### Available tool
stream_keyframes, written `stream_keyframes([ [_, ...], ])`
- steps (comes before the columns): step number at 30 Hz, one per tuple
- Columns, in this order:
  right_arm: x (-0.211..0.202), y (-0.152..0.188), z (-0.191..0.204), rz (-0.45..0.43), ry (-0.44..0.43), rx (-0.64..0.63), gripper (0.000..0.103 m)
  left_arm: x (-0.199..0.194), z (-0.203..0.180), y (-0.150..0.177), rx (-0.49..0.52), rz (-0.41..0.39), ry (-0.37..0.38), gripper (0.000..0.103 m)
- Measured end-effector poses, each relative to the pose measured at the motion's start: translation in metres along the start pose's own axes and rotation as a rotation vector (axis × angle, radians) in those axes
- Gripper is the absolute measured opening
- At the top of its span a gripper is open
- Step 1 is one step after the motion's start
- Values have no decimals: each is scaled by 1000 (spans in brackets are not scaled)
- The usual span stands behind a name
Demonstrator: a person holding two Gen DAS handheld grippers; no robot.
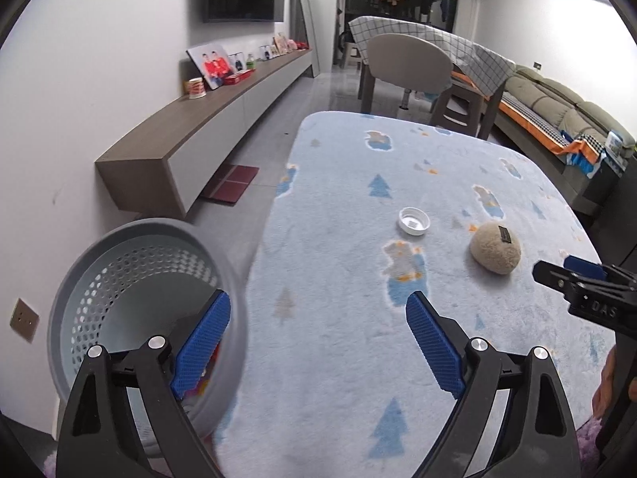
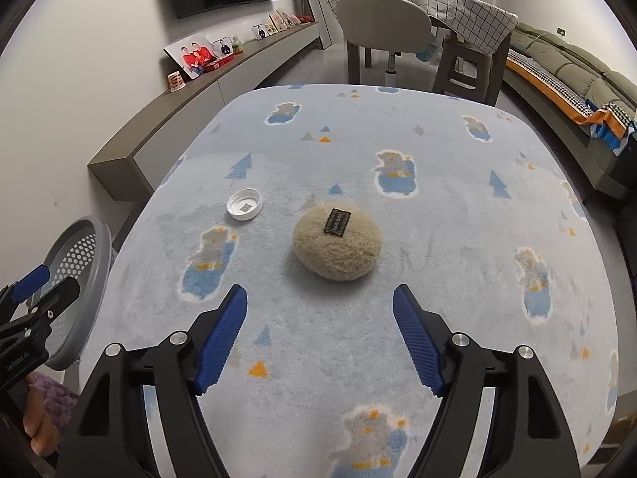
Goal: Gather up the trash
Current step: 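Move both tools back to the beige ball and white bottle cap, then grasp the beige fluffy ball with the right tool while the left tool grasps the white bottle cap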
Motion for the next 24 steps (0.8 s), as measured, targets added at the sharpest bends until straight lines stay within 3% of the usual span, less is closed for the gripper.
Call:
stream_keyframes([
  [4, 20, -6, -6, 16, 10, -17, 74, 15, -10, 8, 25, 25, 2, 89],
  [17, 80, -10, -13, 84, -73, 21, 74, 49, -3, 29, 19, 91, -14, 89],
  [24, 94, -18, -15, 75, -54, 19, 74, 56, -2, 37, 34, 106, -31, 89],
])
Point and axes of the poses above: each gripper's, at about its wrist camera, not at the fingertips, and x roughly the way its jaws point, z to its left, y to its underside, the point moved 10 cm from there along x, roughly the way its jaws point, and after that the axes turned 8 degrees about -x, right-handed, at the moved point
